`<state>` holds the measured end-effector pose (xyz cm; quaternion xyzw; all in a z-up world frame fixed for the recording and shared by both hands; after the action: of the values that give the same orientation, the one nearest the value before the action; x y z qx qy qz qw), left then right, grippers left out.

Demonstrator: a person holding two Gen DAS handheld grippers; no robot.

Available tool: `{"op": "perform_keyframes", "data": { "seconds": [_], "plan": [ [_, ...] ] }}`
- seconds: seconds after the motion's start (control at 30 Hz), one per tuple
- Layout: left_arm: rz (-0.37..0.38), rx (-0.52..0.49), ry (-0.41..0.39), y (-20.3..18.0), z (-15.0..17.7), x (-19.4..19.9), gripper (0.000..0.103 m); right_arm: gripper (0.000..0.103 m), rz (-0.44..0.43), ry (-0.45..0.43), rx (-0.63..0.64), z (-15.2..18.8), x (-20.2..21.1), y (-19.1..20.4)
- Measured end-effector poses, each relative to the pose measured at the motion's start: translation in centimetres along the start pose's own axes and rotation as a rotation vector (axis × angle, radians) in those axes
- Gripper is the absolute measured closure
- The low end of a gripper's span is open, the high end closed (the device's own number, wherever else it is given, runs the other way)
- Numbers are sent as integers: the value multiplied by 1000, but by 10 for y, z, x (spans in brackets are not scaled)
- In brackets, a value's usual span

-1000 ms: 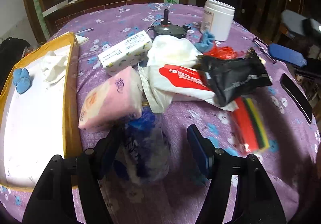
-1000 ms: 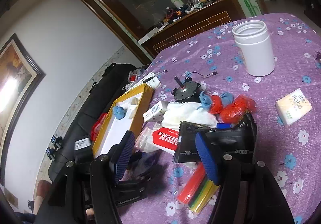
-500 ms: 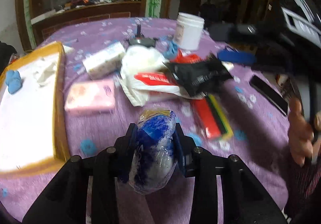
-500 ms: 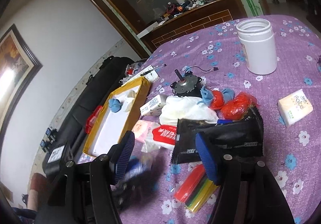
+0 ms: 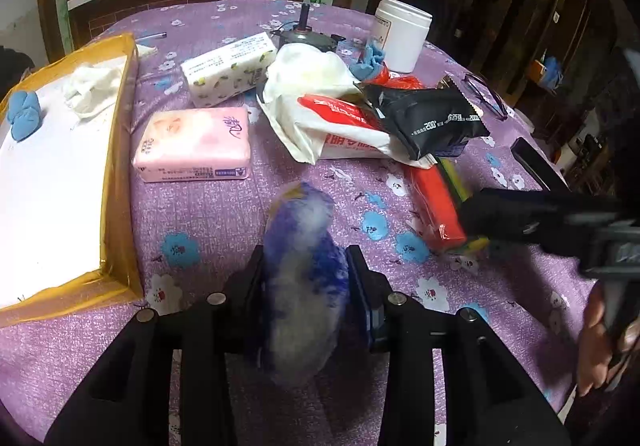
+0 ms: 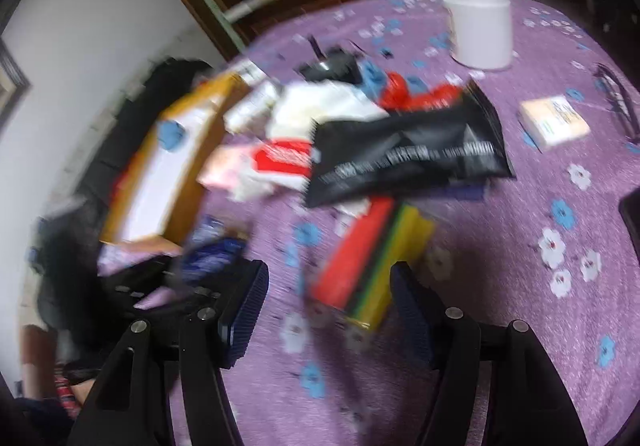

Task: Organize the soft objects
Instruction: 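Hold the plastic bag in the left gripper while the right gripper grasps the striped sponge pack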

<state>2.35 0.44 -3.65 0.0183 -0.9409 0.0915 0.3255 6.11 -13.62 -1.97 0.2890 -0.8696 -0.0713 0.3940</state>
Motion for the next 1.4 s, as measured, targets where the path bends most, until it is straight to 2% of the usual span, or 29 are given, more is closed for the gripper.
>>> {"op": "perform_keyframes", "data": {
  "seconds": [0.23,0.3,0.37,0.47,0.7,0.83,1.13,1.4],
  "plan": [
    [19,35,-5,5,-1,0,71,37,132,26,63,7,-28,-1],
    [27,54,-9,8,-1,1,73,42,146,16,82,7,-27,-1],
    [38,68,-12,10,-2,1,73,53,153,-1,72,8,-25,-5],
    [61,82,-37,10,-3,5,73,59,122,-24,46,11,-16,-8],
    [64,67,-99,8,-8,17,73,62,-19,-94,109,31,8,22],
    [57,50,-111,6,-8,20,73,62,-55,-106,138,37,5,39],
    [27,28,-149,9,-12,30,73,62,-139,-166,146,36,17,44],
    [19,25,-188,12,-18,43,73,63,-173,-192,167,39,26,50]
  ]
}}
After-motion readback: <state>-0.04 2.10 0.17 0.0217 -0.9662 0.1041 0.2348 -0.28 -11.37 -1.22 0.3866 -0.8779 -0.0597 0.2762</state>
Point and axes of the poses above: each gripper's, at about its wrist camera, not at the fingertips, and x roughly against the way its jaws point, y to its left, z to its underside, the point moved 4 cm from there along -x, roughly the way its jaws point, and after that the axes turned 14 degrees about -y, right-handed, at the moved point
